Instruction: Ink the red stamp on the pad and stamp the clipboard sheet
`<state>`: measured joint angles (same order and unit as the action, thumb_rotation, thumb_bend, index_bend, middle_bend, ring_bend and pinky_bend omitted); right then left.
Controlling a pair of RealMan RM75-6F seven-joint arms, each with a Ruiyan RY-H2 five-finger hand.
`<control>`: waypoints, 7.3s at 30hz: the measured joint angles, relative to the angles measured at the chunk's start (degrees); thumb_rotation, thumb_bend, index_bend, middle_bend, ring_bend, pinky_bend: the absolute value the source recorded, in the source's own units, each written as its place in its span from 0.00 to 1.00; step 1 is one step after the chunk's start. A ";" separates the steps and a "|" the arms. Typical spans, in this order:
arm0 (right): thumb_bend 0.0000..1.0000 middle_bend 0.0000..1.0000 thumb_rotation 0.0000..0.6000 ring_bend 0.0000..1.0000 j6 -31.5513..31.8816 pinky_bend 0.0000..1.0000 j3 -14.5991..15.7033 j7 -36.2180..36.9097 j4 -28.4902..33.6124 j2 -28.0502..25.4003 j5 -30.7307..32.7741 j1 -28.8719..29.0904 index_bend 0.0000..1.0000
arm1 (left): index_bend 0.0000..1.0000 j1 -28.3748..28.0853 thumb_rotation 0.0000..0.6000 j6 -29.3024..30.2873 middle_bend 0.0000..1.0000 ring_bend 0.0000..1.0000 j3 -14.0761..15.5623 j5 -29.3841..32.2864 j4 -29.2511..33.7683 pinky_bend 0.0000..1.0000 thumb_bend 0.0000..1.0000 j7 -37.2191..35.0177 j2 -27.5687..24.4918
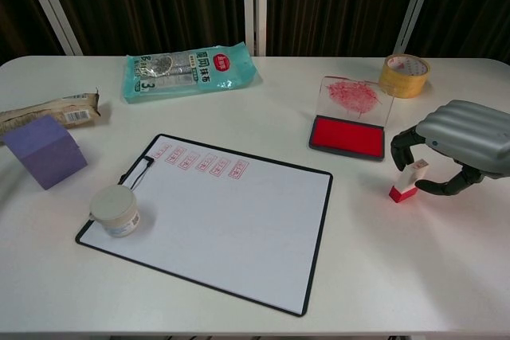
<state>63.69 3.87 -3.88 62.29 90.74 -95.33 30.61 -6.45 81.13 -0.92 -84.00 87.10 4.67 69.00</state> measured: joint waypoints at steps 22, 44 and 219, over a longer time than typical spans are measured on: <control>0.37 0.66 1.00 0.92 2.67 1.00 -1.46 0.62 -1.61 1.74 0.28 -0.09 0.72 | 0.11 -0.27 1.00 -0.21 0.15 0.12 -0.13 -0.22 0.39 0.23 0.00 -0.30 -0.54; 0.43 0.75 1.00 0.98 -16.11 1.00 -14.89 -10.40 7.07 -1.40 26.88 8.48 0.86 | 0.11 -0.13 1.00 -0.44 0.13 0.12 -0.12 0.25 -0.56 0.24 0.00 -1.02 -0.02; 0.46 0.81 1.00 0.92 -2.28 1.00 11.16 52.59 -45.67 24.46 -13.57 33.50 1.00 | 0.11 0.51 1.00 -2.19 0.14 0.12 -1.64 3.64 -5.00 0.24 0.00 -6.90 -2.19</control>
<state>61.42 15.02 48.72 16.62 115.20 -108.90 64.11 -5.94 78.93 -2.56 -80.35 82.10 -2.23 66.81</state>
